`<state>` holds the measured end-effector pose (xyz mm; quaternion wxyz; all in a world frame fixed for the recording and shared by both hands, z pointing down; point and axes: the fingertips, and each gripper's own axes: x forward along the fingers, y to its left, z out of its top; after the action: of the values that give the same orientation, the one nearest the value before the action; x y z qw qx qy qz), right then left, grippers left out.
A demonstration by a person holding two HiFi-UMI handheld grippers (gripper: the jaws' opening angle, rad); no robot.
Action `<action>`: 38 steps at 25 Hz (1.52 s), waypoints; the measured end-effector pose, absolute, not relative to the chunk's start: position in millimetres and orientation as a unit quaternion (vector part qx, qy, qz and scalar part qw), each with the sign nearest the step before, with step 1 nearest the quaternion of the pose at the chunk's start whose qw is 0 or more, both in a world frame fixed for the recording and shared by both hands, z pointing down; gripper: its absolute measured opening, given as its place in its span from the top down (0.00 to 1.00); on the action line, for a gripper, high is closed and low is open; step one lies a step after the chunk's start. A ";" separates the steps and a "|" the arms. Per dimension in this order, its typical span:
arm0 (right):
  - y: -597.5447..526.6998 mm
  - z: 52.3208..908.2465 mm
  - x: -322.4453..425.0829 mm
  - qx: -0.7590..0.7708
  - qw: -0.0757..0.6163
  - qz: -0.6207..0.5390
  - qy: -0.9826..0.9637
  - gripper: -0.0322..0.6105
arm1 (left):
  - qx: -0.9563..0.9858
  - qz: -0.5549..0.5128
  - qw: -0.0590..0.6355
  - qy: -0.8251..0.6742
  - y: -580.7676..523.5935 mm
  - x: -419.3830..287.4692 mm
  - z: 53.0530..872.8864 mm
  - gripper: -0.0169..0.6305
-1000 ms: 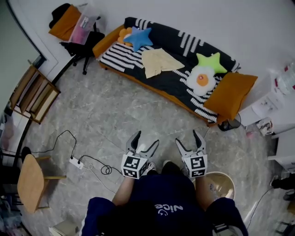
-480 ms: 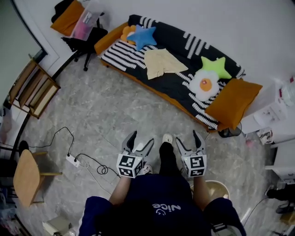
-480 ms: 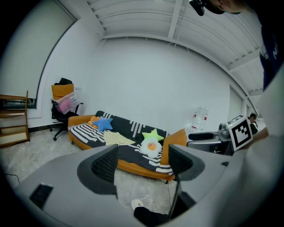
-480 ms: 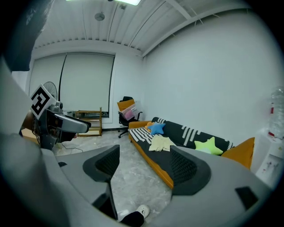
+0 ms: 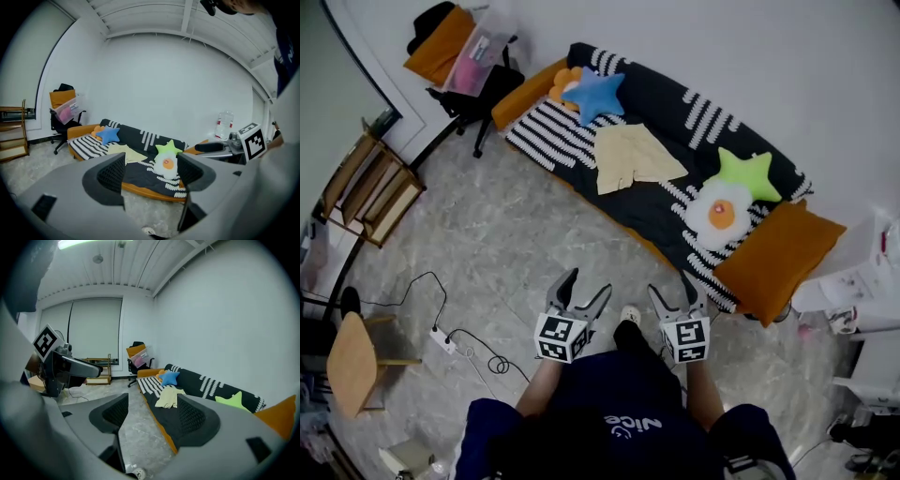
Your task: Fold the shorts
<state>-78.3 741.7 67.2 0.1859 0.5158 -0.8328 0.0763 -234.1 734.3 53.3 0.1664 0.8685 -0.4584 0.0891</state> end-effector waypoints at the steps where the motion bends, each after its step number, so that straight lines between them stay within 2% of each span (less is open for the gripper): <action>1: 730.0 69.0 -72.0 0.512 0.188 0.078 -0.835 0.46 | 0.868 0.086 0.172 -0.458 722.7 -225.0 53.4 0.44; 8: 660.3 82.3 -38.1 0.476 0.208 0.081 -0.851 0.48 | 0.857 0.087 0.189 -0.471 660.4 -178.7 63.8 0.45; 14: 615.4 83.5 -30.7 0.459 0.208 0.083 -0.860 0.48 | 0.843 0.098 0.192 -0.492 624.6 -172.8 68.3 0.45; 24: 574.0 96.4 -48.9 0.445 0.221 0.097 -0.863 0.48 | 0.838 0.096 0.203 -0.497 566.0 -186.1 82.1 0.45; 38: 425.8 101.5 -95.6 0.507 0.230 0.137 -0.819 0.48 | 0.879 0.124 0.201 -0.415 378.1 -225.5 84.6 0.47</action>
<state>-95.6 425.8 101.5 0.2297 0.5071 -0.8194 0.1369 -225.5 378.1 84.6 0.2010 0.8786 -0.4152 0.1235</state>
